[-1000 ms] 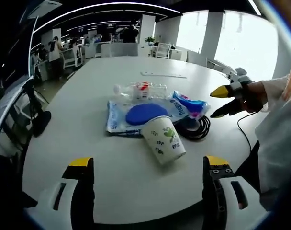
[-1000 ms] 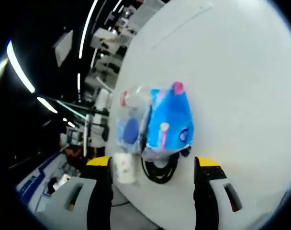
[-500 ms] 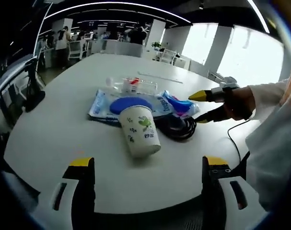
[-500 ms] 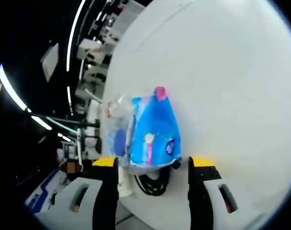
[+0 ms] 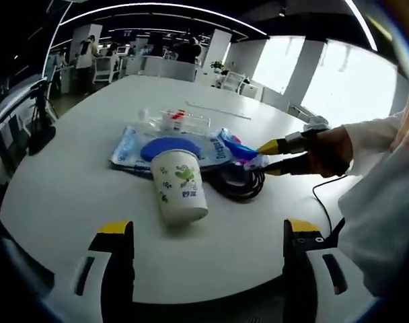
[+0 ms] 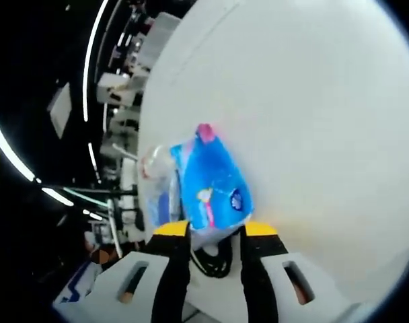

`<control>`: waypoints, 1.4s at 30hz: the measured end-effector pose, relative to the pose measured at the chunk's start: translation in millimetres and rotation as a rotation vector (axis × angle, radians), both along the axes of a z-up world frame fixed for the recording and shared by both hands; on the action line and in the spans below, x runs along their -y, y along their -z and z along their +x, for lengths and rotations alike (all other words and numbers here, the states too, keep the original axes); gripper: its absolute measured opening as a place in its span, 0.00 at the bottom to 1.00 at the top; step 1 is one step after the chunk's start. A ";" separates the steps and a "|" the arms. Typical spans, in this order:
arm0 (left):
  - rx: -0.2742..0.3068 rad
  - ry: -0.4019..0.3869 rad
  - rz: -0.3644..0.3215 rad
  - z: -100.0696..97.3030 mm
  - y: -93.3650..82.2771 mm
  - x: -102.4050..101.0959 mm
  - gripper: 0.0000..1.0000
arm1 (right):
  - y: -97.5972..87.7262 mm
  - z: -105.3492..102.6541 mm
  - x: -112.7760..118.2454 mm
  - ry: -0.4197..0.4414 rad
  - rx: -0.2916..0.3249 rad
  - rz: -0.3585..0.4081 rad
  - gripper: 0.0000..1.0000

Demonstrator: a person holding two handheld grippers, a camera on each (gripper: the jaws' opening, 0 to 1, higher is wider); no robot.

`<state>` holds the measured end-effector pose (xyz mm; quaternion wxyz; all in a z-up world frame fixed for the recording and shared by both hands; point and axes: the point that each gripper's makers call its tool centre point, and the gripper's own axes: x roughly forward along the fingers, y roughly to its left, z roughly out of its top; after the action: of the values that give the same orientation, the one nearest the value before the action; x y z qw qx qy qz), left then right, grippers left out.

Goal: Arrange the tabletop items into an orderly group along one side of the table until the central work area is clear of visible clutter.

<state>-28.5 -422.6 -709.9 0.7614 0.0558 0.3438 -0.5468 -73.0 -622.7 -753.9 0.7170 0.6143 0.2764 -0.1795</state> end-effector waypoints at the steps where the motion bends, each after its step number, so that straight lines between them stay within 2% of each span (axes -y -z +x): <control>1: -0.001 0.004 0.001 -0.8 0.2 0.5 0.94 | -0.5 -0.6 0.6 0.003 0.001 0.002 0.25; 14: 0.005 0.064 -0.021 -6.2 -5.7 26.6 0.91 | -6.8 -22.6 10.6 -0.015 -0.002 -0.048 0.23; 17: 0.008 0.086 -0.027 -9.9 -8.3 34.8 0.91 | -9.7 -25.4 11.7 -0.103 0.005 -0.152 0.24; 20: 0.011 0.098 -0.038 -9.5 -12.5 40.6 0.90 | -12.3 -29.5 16.9 -0.129 0.004 -0.232 0.22; 23: 0.012 0.100 -0.067 -7.8 -20.0 49.9 0.90 | -20.7 -26.1 19.0 -0.166 0.068 -0.282 0.20; 24: 0.016 0.104 -0.075 -5.7 -21.7 54.3 0.89 | -21.4 -27.5 19.5 -0.181 0.070 -0.300 0.19; 26: 0.018 0.113 -0.081 -1.8 -23.1 62.2 0.87 | -20.8 -29.9 20.7 -0.177 0.074 -0.290 0.18; 30: 0.043 0.151 -0.090 5.1 -30.4 77.9 0.86 | -28.2 -30.0 22.3 -0.153 0.132 -0.253 0.16; 33: 0.067 0.166 -0.108 13.8 -40.8 91.6 0.85 | -38.0 -31.4 20.1 -0.193 0.184 -0.258 0.14; 38: 0.098 0.176 -0.129 23.4 -53.9 110.9 0.79 | -50.2 -36.0 21.5 -0.230 0.228 -0.260 0.13; 41: 0.125 0.210 -0.132 22.2 -57.3 123.6 0.73 | -59.8 -39.4 17.5 -0.267 0.269 -0.236 0.13; 42: 0.145 0.238 -0.112 20.6 -55.4 127.1 0.72 | -63.6 -41.8 15.8 -0.273 0.284 -0.201 0.13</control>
<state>-7.8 -549.7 -654.5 0.7159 0.0928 0.2478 -0.6462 -114.8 -638.5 -690.4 0.8240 0.5158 0.2339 -0.0191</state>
